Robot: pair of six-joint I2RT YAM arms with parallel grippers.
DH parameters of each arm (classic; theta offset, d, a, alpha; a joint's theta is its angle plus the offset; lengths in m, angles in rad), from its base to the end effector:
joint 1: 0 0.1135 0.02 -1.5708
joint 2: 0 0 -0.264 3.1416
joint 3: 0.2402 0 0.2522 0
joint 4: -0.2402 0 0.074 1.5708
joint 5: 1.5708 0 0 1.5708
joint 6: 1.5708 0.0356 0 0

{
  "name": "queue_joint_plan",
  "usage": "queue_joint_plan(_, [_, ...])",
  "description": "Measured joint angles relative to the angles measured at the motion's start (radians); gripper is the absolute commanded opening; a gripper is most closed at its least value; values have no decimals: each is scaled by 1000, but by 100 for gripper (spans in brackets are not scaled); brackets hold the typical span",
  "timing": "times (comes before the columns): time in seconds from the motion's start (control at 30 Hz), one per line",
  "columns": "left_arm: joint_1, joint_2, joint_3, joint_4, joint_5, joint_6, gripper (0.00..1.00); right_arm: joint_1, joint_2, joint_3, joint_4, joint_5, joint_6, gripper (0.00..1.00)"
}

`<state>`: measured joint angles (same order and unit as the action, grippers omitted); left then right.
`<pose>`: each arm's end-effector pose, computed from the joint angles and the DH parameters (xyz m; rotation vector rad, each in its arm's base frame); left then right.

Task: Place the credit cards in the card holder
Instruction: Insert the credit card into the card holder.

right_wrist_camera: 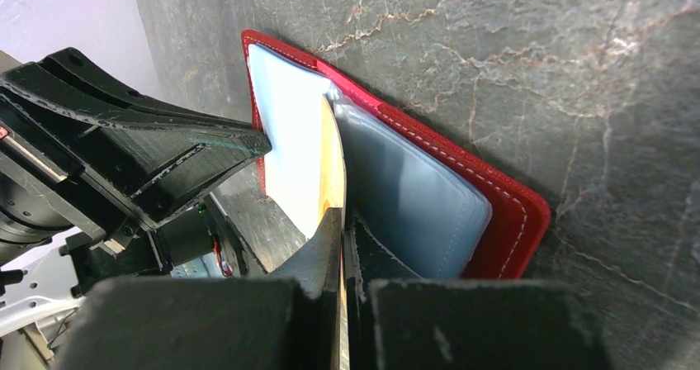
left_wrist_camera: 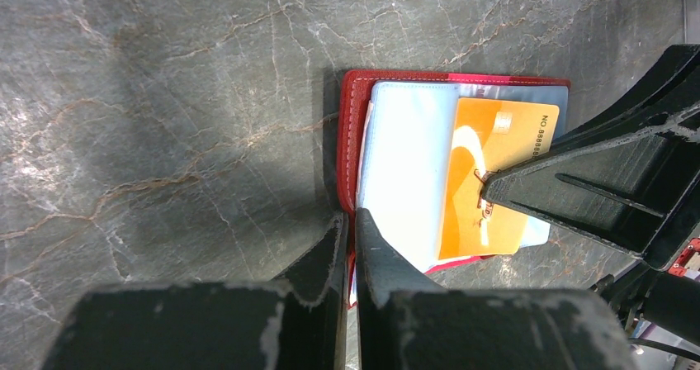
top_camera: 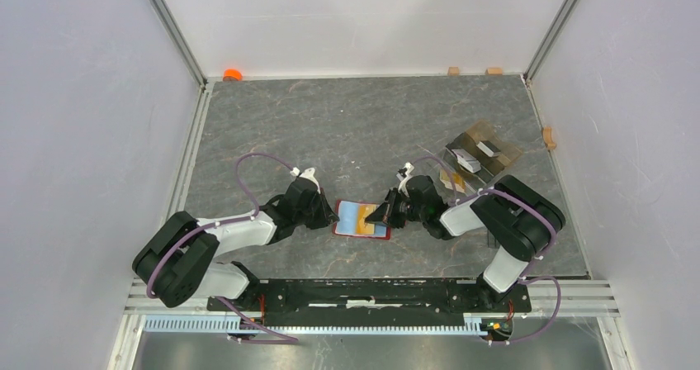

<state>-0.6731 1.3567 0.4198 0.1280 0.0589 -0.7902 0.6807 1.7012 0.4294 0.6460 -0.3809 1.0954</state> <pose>0.1808 -0.1469 0.1304 -0.1176 2.5131 -0.7283 0.2020 0.1806 0.0961 0.2747 2.5074 1.3008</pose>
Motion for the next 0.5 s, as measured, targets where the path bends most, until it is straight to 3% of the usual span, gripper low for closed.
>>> queue_joint_plan(0.5, [0, 0, 0, -1, 0, 0, 2, 13, 2, -3, 24, 13, 55, 0])
